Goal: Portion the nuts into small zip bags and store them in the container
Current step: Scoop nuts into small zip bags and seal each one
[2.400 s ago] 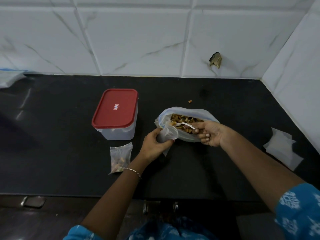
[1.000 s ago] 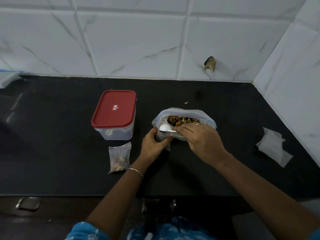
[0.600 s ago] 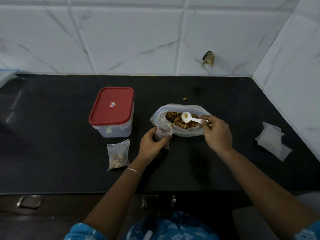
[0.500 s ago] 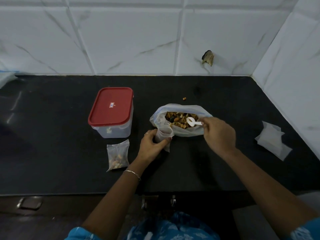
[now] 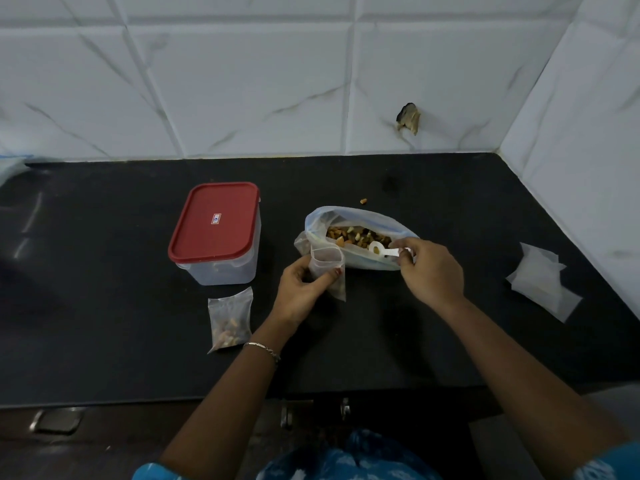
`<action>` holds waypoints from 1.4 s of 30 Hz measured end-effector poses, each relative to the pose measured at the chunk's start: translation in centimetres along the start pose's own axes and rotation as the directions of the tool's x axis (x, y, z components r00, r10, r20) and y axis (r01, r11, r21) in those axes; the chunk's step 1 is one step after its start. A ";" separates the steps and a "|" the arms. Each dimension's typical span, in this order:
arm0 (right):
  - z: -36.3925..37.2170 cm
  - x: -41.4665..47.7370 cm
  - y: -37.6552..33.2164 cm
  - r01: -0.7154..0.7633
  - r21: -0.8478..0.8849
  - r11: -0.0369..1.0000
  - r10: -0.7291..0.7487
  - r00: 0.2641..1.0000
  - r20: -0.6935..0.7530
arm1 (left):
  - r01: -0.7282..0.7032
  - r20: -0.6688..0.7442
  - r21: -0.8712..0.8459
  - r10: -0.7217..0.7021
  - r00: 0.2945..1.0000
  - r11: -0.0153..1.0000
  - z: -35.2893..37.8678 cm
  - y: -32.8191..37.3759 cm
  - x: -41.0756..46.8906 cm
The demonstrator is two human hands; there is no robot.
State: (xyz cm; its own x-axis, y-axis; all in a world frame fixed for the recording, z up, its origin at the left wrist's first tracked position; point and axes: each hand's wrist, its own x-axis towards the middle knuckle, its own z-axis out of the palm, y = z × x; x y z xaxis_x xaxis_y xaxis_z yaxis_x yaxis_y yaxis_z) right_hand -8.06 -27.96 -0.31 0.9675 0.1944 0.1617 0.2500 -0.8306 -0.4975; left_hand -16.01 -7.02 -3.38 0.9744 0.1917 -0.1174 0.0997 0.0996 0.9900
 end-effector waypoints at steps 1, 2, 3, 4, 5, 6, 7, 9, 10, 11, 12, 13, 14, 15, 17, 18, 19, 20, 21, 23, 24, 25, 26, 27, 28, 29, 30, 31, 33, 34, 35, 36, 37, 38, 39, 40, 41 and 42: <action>-0.1 0.1 0.2 0.001 -0.026 1.000 -0.001 1.000 0.024 | -0.007 0.007 -0.009 0.007 1.000 1.000 0.1 0.2 0.0; -0.1 0.1 0.3 -0.001 -0.044 0.999 0.003 0.999 0.048 | -0.011 0.014 -0.012 0.011 1.000 1.000 0.2 0.3 0.1; -0.1 0.3 0.3 -0.013 -0.047 0.999 0.016 0.997 0.073 | -0.014 0.020 -0.009 0.014 1.000 1.000 0.3 0.4 0.1; -0.2 0.4 0.3 -0.033 -0.030 0.999 0.036 0.994 0.103 | -0.013 0.027 -0.008 0.013 1.000 1.000 0.4 0.4 0.2; -0.2 0.6 0.4 -0.068 0.016 0.998 0.065 0.989 0.136 | -0.009 0.035 -0.005 0.009 0.999 1.000 0.4 0.4 0.3; -0.2 0.8 0.4 -0.122 0.092 0.988 0.106 0.980 0.169 | -0.004 0.042 -0.003 0.004 0.999 1.000 0.5 0.4 0.3; -0.1 1.0 0.5 -0.198 0.195 0.960 0.157 0.966 0.206 | 0.000 0.049 0.001 0.000 0.999 1.000 0.5 0.4 0.4; -0.1 1.2 0.6 -0.384 0.423 0.821 0.268 0.913 0.308 | 0.016 0.068 0.009 -0.017 0.998 1.000 0.7 0.5 0.6; -0.1 1.1 0.6 -0.457 0.483 0.747 0.303 0.880 0.365 | 0.026 0.081 0.015 -0.028 0.996 1.000 0.8 0.5 0.7; -0.1 0.9 0.5 -0.495 0.493 0.715 0.317 0.859 0.402 | 0.035 0.093 0.028 -0.037 0.995 0.999 0.9 0.4 0.8; 0.0 0.8 0.5 -0.486 0.460 0.743 0.315 0.861 0.400 | 0.040 0.105 0.037 -0.044 0.994 0.999 1.0 0.4 0.9; 0.1 0.7 0.4 -0.432 0.392 0.812 0.294 0.883 0.365 | 0.042 0.113 0.045 -0.047 0.992 0.998 1.0 0.3 0.9; 0.3 0.6 0.3 -0.345 0.307 0.887 0.248 0.917 0.313 | 0.045 0.123 0.049 -0.051 0.991 0.998 1.1 0.2 1.0; 0.4 0.5 0.1 -0.244 0.235 0.941 0.178 0.947 0.268 | 0.048 0.137 0.056 -0.056 0.989 0.997 1.2 0.2 1.0; 0.6 0.6 -0.3 -0.109 0.184 0.977 0.062 0.967 0.248 | 0.052 0.171 0.065 -0.063 0.983 0.996 1.2 0.0 1.1; 0.8 0.7 -0.4 -0.097 0.190 0.977 0.046 0.965 0.258 | 0.051 0.189 0.070 -0.064 0.980 0.996 1.2 -0.1 1.1; 1.0 0.8 -0.5 -0.111 0.203 0.973 0.055 0.963 0.265 | 0.050 0.207 0.081 -0.066 0.976 0.995 1.2 -0.3 1.1; 1.1 0.9 -0.6 -0.154 0.229 0.961 0.088 0.958 0.273 | 0.047 0.224 0.095 -0.067 0.972 0.994 1.2 -0.4 1.2; 1.3 0.9 -0.6 -0.227 0.282 0.932 0.144 0.947 0.287 | 0.043 0.237 0.113 -0.068 0.969 0.993 1.2 -0.6 1.3; 1.7 0.9 -0.9 -0.428 0.451 0.783 0.281 0.891 0.357 | 0.037 0.254 0.138 -0.071 0.965 0.990 1.1 -0.9 1.4; 1.6 0.9 -1.2 -0.520 0.517 0.680 0.335 0.848 0.411 | 0.043 0.258 0.148 -0.081 0.963 0.988 1.0 -1.0 1.6; 1.5 0.8 -1.4 -0.590 0.547 0.594 0.375 0.804 0.460 | 0.051 0.258 0.160 -0.092 0.962 0.986 0.9 -1.1 1.7; 1.4 0.8 -1.5 -0.642 0.548 0.537 0.404 0.765 0.501 | 0.058 0.258 0.172 -0.102 0.961 0.983 0.8 -1.2 1.8; 1.4 0.9 -1.6 -0.683 0.536 0.497 0.424 0.730 0.537 | 0.058 0.262 0.190 -0.108 0.959 0.980 0.7 -1.3 1.9; 1.5 0.9 -1.7 -0.712 0.524 0.467 0.438 0.701 0.562 | 0.057 0.262 0.211 -0.113 0.958 0.976 0.6 -1.4 2.0; 1.6 1.1 -1.7 -0.734 0.513 0.445 0.453 0.679 0.578 | 0.057 0.264 0.226 -0.117 0.957 0.973 0.5 -1.4 2.1; 1.7 1.2 -1.7 -0.753 0.503 0.425 0.467 0.658 0.591 | 0.060 0.266 0.234 -0.123 0.956 0.970 0.5 -1.4 2.1; 1.9 1.3 -1.7 -0.769 0.490 0.410 0.479 0.639 0.602 | 0.068 0.272 0.234 -0.132 0.953 0.970 0.4 -1.3 2.2; 2.0 1.3 -1.9 -0.780 0.474 0.409 0.483 0.626 0.612 | 0.077 0.292 0.227 -0.143 0.946 0.971 0.3 -1.2 2.2; 2.1 1.2 -2.0 -0.759 0.487 0.432 0.465 0.650 0.600 | 0.080 0.302 0.227 -0.148 0.942 0.971 0.3 -1.1 2.2; 2.4 1.1 -2.0 -0.712 0.509 0.484 0.433 0.700 0.567 | 0.083 0.305 0.227 -0.152 0.940 0.970 0.3 -1.0 2.2; 2.7 1.0 -2.1 -0.639 0.523 0.565 0.391 0.764 0.513 | 0.084 0.304 0.226 -0.152 0.940 0.971 0.2 -0.9 2.1; 3.0 1.0 -2.2 -0.554 0.508 0.660 0.344 0.824 0.450 | 0.079 0.301 0.227 -0.147 0.942 0.971 0.3 -0.8 2.1; 3.2 1.0 -2.4 -0.477 0.472 0.742 0.303 0.865 0.399 | 0.076 0.295 0.228 -0.143 0.945 0.971 0.3 -0.8 2.0; 3.4 1.0 -2.6 -0.431 0.443 0.786 0.280 0.887 0.366 | 0.076 0.292 0.226 -0.142 0.946 0.971 0.3 -0.8 2.0; 3.4 1.2 -2.8 -0.423 0.444 0.790 0.277 0.892 0.357 | 0.080 0.290 0.223 -0.144 0.946 0.972 0.3 -0.8 1.9; 3.4 1.3 -2.9 -0.448 0.472 0.759 0.289 0.882 0.373 | 0.083 0.294 0.217 -0.146 0.944 0.973 0.3 -0.7 1.9; 3.3 1.5 -3.0 -0.496 0.508 0.704 0.310 0.859 0.408 | 0.087 0.300 0.214 -0.150 0.942 0.973 0.3 -0.7 1.9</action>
State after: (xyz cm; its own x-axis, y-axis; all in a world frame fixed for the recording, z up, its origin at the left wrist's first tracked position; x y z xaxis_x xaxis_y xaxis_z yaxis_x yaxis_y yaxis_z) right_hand -7.19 -23.48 -1.39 0.9236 0.1219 -0.3634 -0.2848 -0.4161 -0.8636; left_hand -14.19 -7.07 -4.24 0.9634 -0.1272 -0.2361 0.2250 -0.0958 0.9696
